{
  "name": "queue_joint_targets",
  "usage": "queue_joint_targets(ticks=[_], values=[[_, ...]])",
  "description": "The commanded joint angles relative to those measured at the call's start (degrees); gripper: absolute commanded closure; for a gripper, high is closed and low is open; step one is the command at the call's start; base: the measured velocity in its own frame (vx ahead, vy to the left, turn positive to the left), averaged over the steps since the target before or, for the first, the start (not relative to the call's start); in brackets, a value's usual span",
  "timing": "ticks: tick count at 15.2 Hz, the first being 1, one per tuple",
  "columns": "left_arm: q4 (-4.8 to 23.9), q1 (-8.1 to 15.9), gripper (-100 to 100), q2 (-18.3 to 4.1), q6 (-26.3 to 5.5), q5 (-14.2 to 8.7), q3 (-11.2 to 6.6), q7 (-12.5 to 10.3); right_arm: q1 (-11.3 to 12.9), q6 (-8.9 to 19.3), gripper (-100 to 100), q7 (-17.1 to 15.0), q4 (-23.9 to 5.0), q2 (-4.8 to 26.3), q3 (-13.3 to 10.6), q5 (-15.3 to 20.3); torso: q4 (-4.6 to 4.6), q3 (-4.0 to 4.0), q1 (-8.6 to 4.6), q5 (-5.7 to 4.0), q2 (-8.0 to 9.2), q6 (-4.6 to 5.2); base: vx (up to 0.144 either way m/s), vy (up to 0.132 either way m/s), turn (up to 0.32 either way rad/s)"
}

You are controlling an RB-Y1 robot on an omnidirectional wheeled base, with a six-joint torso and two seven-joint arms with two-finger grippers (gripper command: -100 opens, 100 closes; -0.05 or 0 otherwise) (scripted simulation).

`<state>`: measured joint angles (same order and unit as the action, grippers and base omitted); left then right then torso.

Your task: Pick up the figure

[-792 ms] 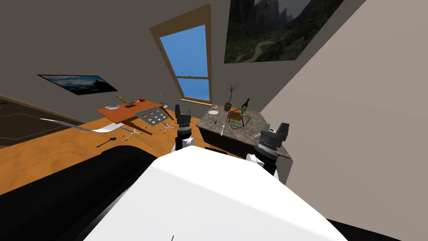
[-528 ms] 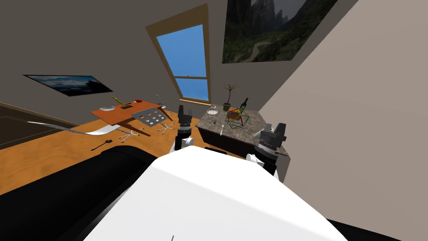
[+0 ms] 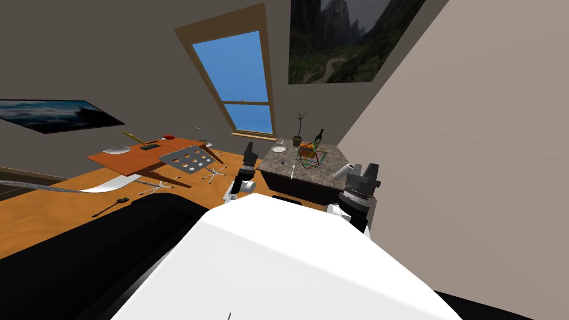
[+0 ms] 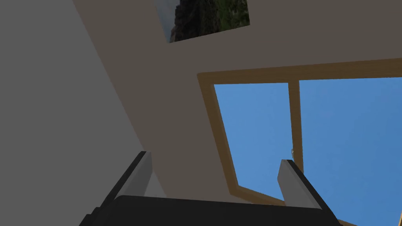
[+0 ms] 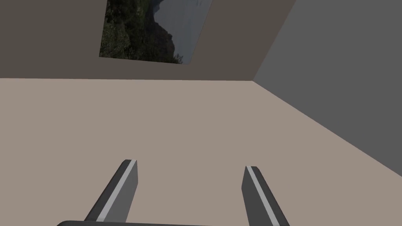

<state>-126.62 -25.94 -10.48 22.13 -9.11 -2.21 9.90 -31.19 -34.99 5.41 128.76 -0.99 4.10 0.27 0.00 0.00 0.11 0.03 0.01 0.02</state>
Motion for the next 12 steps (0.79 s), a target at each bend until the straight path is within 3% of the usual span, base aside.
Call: queue_joint_targets(ticks=[1, 2, 3, 5, 6, 8, 9, 11, 12], values=[[1.66, 0.98, -100, -2.57, -2.86, -1.14, -0.83, 1.58, 0.00, 0.00, 0, 0.00, 0.00, 0.00, 0.00, 0.00, 0.00, 0.00, 0.00, 0.00, 0.00, 0.00, -0.006, 0.017, -0.204], [1.66, 0.98, -100, -2.57, -3.76, -1.14, -0.83, 1.58, 0.00, 0.00, 0, 0.00, 0.00, 0.00, 0.00, 0.00, 0.00, 0.00, 0.00, 0.00, -0.01, 0.02, -0.005, 0.019, -0.168], [3.22, 2.00, -100, -4.30, -5.22, -1.98, -1.41, 2.89, 0.00, 0.00, 0, 0.00, 0.00, 0.00, 0.00, 0.00, 0.00, 0.00, 0.00, 0.00, -0.01, 0.00, -0.008, 0.018, -0.202], [3.22, 2.00, -100, -4.30, -6.63, -1.98, -1.41, 2.89, 0.00, 0.00, 0, 0.00, 0.00, 0.00, 0.00, 0.00, 0.00, 0.00, 0.00, 0.00, -0.01, 0.01, -0.008, 0.017, -0.107], [4.89, 3.10, -100, -6.01, -8.85, -2.89, -2.04, 4.28, -0.01, 0.00, 0, 0.00, 0.00, 0.00, 0.00, 0.00, 0.00, 0.00, -0.01, 0.00, -0.01, -0.02, -0.007, 0.011, -0.152], [4.89, 3.10, -100, -6.01, -9.69, -2.89, -2.04, 4.28, 0.00, 0.00, 0, 0.00, 0.00, 0.00, 0.00, 0.00, 0.00, -0.01, -0.02, -0.01, -0.01, 0.01, -0.005, 0.013, -0.119], [6.67, 4.26, -100, -7.70, -11.78, -3.85, -2.70, 5.76, -0.01, 0.00, 0, 0.00, 0.00, 0.00, 0.00, 0.00, 0.00, -0.01, -0.03, -0.01, -0.02, -0.02, -0.004, 0.011, -0.191], [6.67, 4.26, -100, -7.70, -12.94, -3.85, -2.70, 5.76, 0.00, 0.00, 0, 0.00, 0.00, 0.00, 0.00, 0.00, -0.01, -0.01, -0.03, -0.01, -0.02, 0.00, -0.005, 0.014, -0.129], [8.55, 5.47, -100, -9.37, -14.98, -4.85, -3.39, 7.32, -0.01, 0.00, 0, 0.00, 0.00, 0.00, 0.00, 0.00, 0.00, -0.01, -0.03, -0.01, -0.02, -0.02, -0.006, 0.012, -0.178]])
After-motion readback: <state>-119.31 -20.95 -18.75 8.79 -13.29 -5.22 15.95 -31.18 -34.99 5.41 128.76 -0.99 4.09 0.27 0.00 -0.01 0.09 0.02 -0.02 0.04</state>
